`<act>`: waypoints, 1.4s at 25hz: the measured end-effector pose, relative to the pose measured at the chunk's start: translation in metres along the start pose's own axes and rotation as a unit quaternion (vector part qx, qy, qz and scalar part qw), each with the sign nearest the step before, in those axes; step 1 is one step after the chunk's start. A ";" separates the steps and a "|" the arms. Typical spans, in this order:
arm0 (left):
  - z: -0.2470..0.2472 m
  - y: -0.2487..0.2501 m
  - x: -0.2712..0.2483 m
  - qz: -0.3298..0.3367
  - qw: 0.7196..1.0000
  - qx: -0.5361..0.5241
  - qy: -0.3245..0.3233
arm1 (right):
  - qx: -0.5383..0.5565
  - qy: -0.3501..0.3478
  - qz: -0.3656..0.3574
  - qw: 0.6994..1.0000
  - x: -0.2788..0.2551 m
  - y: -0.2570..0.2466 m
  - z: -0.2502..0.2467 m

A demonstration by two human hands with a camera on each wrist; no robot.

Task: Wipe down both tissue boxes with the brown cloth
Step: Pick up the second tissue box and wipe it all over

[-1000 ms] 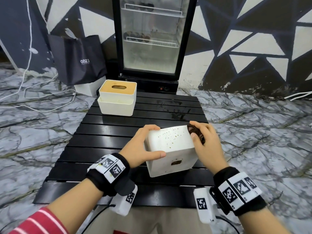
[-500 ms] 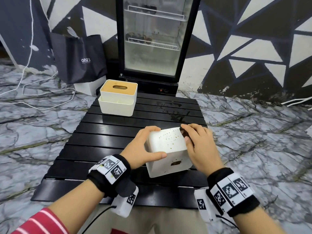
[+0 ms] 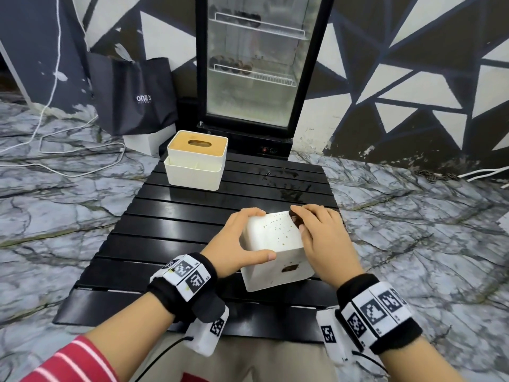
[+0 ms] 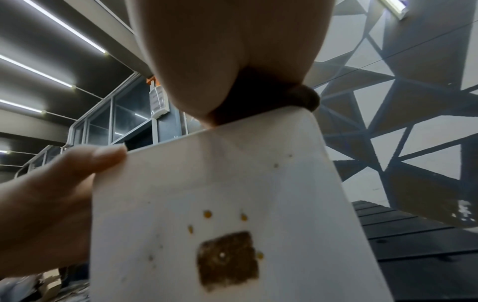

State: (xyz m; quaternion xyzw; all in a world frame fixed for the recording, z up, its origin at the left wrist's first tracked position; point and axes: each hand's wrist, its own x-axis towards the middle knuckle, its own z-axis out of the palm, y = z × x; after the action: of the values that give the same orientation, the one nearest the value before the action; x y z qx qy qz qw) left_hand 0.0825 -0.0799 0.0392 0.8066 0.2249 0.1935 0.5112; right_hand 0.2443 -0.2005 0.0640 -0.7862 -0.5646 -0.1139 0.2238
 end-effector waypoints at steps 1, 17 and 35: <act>0.001 -0.001 0.000 0.000 1.000 -0.006 0.002 | 0.014 -0.008 0.005 1.000 -0.001 0.003 -0.003; 0.014 -0.003 0.001 0.003 0.998 -0.013 0.058 | 0.051 0.001 0.075 0.996 0.003 -0.004 0.001; 0.011 -0.017 0.020 0.003 0.988 -0.136 -0.072 | 0.158 -0.045 -0.018 0.986 0.003 -0.004 0.005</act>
State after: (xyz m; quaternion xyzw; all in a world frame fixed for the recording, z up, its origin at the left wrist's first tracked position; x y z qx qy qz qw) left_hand 0.1026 -0.0704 0.0212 0.7419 0.1568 0.1651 0.6306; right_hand 0.2409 -0.1948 0.0616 -0.7350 -0.5993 0.0082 0.3172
